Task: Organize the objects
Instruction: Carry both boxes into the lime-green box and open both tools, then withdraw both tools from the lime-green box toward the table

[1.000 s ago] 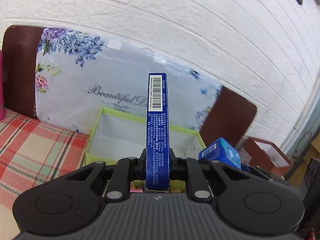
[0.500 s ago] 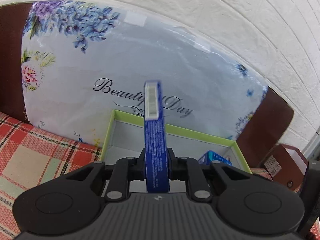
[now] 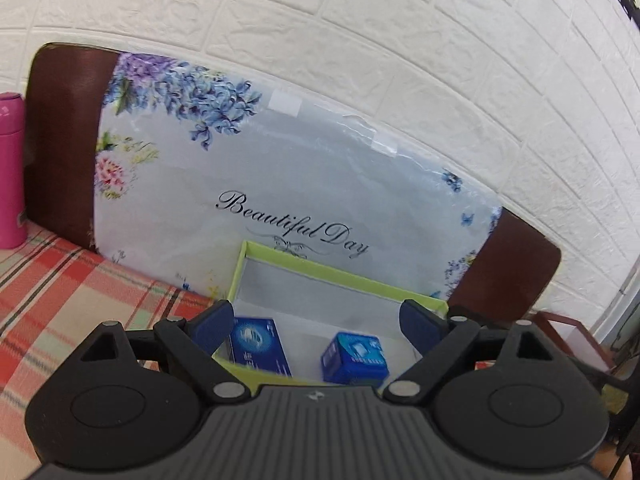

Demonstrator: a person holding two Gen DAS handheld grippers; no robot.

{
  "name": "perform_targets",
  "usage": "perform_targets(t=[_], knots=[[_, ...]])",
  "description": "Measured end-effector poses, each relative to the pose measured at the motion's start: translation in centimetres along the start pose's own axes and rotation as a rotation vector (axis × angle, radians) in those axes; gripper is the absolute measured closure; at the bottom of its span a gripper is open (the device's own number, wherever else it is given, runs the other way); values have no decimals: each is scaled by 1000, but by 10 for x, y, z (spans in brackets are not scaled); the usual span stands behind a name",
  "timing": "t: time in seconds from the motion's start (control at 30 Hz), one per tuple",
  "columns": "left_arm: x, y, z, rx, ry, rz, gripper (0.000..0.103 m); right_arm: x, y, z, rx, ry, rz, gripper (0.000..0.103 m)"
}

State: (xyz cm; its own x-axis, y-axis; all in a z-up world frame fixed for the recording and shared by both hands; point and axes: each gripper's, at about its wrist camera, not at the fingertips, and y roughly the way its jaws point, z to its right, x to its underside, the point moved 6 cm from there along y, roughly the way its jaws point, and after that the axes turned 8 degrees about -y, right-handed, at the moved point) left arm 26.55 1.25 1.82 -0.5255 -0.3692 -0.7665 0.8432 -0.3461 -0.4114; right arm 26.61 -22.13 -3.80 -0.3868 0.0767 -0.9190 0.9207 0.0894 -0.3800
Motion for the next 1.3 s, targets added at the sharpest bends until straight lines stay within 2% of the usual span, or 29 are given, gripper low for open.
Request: perform_targets(t=[0.23, 0.4, 0.53, 0.63, 0.73, 0.83, 0.9, 0.97, 1.03, 1.2, 1.3], knots=[[39, -50, 2, -47, 4, -24, 10, 14, -81, 15, -42, 71, 62, 0], [82, -72, -1, -43, -21, -97, 10, 49, -120, 23, -58, 93, 33, 0], [119, -78, 2, -50, -2, -167, 10, 79, -143, 33, -40, 117, -10, 0], [141, -81, 4, -57, 7, -219, 10, 101, -154, 39, -51, 144, -53, 0], [156, -85, 8, -54, 27, -244, 10, 122, -166, 40, -45, 148, -48, 0], [164, -91, 15, -37, 57, -241, 10, 141, -173, 34, -92, 91, -103, 0], [167, -94, 21, -15, 77, -241, 12, 149, -175, 30, -71, 45, -128, 0], [170, -96, 28, 6, 102, -236, 13, 151, -173, 30, -20, 1, -156, 0], [172, -96, 34, 21, 127, -236, 16, 150, -175, 33, 4, -12, -144, 0], [177, -92, 45, 54, 178, -247, 29, 147, -173, 42, 9, 11, -129, 0], [177, -82, 49, 57, 191, -247, 30, 151, -171, 44, 6, 18, -140, 1]])
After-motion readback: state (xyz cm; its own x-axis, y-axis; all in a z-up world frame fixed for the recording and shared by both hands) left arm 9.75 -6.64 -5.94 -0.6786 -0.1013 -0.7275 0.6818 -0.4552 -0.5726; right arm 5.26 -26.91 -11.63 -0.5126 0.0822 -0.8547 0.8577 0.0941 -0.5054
